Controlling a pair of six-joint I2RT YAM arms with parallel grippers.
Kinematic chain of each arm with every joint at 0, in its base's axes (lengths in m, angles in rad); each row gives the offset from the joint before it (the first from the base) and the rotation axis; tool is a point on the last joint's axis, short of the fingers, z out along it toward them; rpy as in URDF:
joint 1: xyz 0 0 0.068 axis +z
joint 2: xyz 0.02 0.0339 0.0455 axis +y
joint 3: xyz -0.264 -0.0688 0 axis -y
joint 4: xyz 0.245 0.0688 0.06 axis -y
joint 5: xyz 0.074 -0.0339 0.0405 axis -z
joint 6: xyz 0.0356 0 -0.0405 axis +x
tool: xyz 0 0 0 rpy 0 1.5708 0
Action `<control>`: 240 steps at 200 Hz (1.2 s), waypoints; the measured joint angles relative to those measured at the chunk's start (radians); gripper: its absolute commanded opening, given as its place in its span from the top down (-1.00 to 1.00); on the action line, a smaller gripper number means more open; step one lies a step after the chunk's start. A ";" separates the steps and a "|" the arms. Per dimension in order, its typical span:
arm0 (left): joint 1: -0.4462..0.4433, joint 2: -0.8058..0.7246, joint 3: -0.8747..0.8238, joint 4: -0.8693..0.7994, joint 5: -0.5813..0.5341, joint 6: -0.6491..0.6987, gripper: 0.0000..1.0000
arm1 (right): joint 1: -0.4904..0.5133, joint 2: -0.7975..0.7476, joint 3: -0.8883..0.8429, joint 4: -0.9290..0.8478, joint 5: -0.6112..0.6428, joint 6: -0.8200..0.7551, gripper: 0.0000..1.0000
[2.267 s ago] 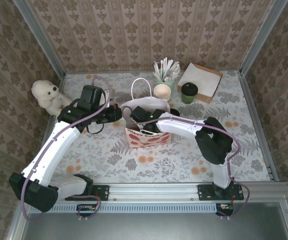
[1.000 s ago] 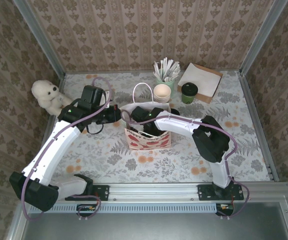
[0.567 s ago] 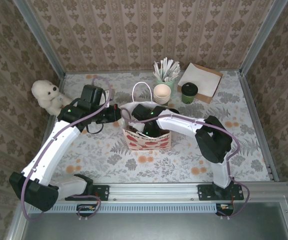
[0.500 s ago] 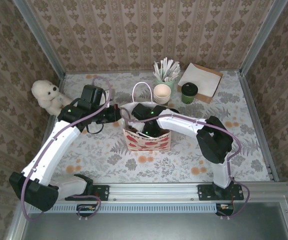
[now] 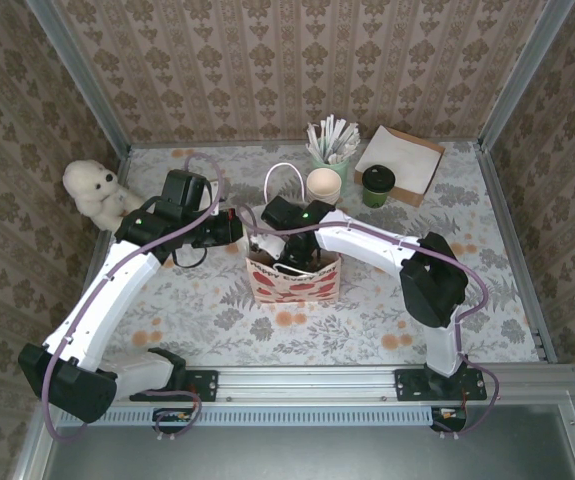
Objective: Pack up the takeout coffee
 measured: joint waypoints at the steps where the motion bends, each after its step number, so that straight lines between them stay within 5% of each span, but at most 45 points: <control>1: 0.000 0.000 0.000 0.000 0.000 0.000 1.00 | 0.000 0.000 0.000 -0.003 -0.001 -0.002 0.81; 67: 0.000 0.000 0.009 -0.015 -0.008 0.012 1.00 | 0.000 0.062 0.000 -0.088 0.051 -0.041 0.81; 197: 0.000 0.005 0.015 -0.026 -0.014 0.014 1.00 | -0.001 0.081 -0.019 0.015 0.292 -0.057 0.80; 240: 0.000 0.005 0.015 -0.026 -0.015 0.015 1.00 | 0.001 0.076 -0.020 0.027 0.303 -0.057 0.58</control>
